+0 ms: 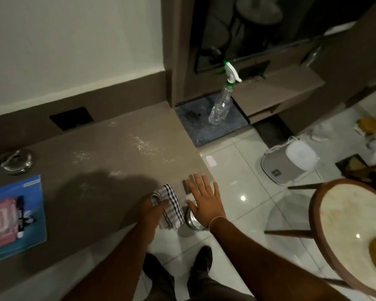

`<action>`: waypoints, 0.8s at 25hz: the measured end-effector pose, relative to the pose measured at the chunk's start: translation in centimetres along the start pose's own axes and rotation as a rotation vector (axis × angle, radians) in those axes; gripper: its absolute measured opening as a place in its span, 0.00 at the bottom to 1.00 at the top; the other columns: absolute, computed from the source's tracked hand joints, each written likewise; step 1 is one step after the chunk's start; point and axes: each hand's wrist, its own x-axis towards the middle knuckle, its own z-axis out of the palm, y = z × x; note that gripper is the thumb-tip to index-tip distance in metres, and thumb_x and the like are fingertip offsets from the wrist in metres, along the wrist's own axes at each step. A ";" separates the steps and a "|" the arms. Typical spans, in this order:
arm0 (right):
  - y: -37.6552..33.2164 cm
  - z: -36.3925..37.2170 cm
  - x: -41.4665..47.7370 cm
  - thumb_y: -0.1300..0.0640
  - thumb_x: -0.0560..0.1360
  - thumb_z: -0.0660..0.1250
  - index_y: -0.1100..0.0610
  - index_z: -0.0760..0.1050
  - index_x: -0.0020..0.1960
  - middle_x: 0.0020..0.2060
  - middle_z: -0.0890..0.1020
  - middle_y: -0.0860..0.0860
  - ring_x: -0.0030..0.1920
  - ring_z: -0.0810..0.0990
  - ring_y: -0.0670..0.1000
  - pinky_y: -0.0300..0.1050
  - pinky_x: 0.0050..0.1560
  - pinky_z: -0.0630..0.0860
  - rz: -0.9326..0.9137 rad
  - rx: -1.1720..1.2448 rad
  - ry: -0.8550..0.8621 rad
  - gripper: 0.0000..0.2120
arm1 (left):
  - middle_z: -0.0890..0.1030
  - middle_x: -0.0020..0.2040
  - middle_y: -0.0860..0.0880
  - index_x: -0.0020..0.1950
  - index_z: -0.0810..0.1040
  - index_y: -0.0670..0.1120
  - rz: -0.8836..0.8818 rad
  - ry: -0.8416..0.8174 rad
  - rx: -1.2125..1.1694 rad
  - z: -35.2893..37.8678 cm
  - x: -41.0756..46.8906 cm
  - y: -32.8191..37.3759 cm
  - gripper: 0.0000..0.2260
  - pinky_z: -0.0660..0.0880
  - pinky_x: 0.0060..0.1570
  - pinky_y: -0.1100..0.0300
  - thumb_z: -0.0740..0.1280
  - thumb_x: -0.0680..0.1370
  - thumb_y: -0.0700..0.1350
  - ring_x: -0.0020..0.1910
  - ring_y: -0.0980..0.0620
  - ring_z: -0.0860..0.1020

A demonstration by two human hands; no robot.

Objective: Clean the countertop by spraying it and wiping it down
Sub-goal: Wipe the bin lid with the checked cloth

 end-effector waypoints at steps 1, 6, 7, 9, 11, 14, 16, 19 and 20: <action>1.2 0.7 -0.8 0.38 0.85 0.50 0.44 0.44 0.85 0.85 0.41 0.47 0.85 0.39 0.54 0.66 0.83 0.46 0.029 0.026 0.002 0.32 | 0.80 0.65 0.40 0.67 0.77 0.38 -0.016 0.019 0.027 1.0 -0.1 -0.6 0.18 0.76 0.63 0.47 0.72 0.77 0.37 0.60 0.43 0.80; 9.0 7.0 -4.1 0.38 0.84 0.54 0.46 0.55 0.83 0.85 0.53 0.50 0.85 0.50 0.54 0.65 0.83 0.45 0.424 0.246 0.061 0.30 | 0.83 0.60 0.44 0.65 0.79 0.48 -0.248 0.019 0.007 6.4 -0.3 -6.7 0.16 0.77 0.62 0.46 0.73 0.78 0.47 0.54 0.44 0.81; 10.8 9.4 -4.5 0.38 0.84 0.54 0.46 0.56 0.83 0.85 0.55 0.51 0.85 0.51 0.54 0.66 0.83 0.45 0.516 0.294 0.037 0.30 | 0.84 0.58 0.44 0.61 0.81 0.49 -0.277 0.022 0.005 7.7 -0.1 -8.6 0.13 0.80 0.59 0.44 0.73 0.78 0.48 0.53 0.43 0.83; 13.6 14.1 -4.5 0.38 0.84 0.54 0.48 0.55 0.83 0.84 0.55 0.52 0.85 0.49 0.54 0.67 0.83 0.45 0.628 0.322 -0.040 0.31 | 0.86 0.54 0.44 0.58 0.83 0.50 -0.302 0.021 -0.010 10.0 0.7 -12.3 0.09 0.83 0.52 0.46 0.72 0.78 0.49 0.50 0.44 0.85; 15.1 19.0 -3.5 0.37 0.84 0.53 0.49 0.52 0.85 0.85 0.53 0.52 0.85 0.46 0.54 0.67 0.82 0.43 0.645 0.359 -0.160 0.33 | 0.85 0.58 0.46 0.63 0.81 0.50 -0.287 0.048 -0.005 12.1 2.5 -16.2 0.13 0.80 0.60 0.43 0.71 0.79 0.49 0.56 0.45 0.84; 16.7 27.4 -0.3 0.38 0.83 0.57 0.47 0.48 0.85 0.86 0.49 0.50 0.85 0.45 0.53 0.66 0.81 0.40 0.614 0.442 -0.219 0.36 | 0.81 0.66 0.48 0.70 0.77 0.49 -0.264 0.081 -0.031 14.1 7.1 -21.7 0.19 0.75 0.67 0.43 0.71 0.79 0.47 0.63 0.47 0.80; 17.9 32.3 2.3 0.39 0.82 0.60 0.46 0.47 0.85 0.86 0.49 0.49 0.85 0.46 0.54 0.66 0.81 0.41 0.681 0.506 -0.231 0.37 | 0.82 0.65 0.48 0.70 0.77 0.50 -0.298 0.107 -0.027 14.6 10.9 -25.3 0.18 0.75 0.66 0.41 0.70 0.80 0.47 0.62 0.46 0.81; 21.2 39.0 5.5 0.40 0.80 0.66 0.49 0.50 0.84 0.85 0.53 0.53 0.84 0.51 0.58 0.69 0.81 0.49 1.083 0.678 -0.250 0.41 | 0.85 0.59 0.47 0.64 0.81 0.52 -0.347 0.091 0.015 14.2 15.8 -30.3 0.15 0.77 0.62 0.35 0.72 0.78 0.50 0.58 0.43 0.83; 22.4 41.0 6.3 0.40 0.79 0.67 0.51 0.51 0.84 0.84 0.57 0.56 0.83 0.55 0.60 0.68 0.81 0.54 1.220 0.764 -0.268 0.42 | 0.85 0.59 0.47 0.64 0.81 0.53 -0.349 0.077 0.037 13.7 17.0 -31.7 0.15 0.78 0.61 0.34 0.72 0.78 0.52 0.58 0.42 0.84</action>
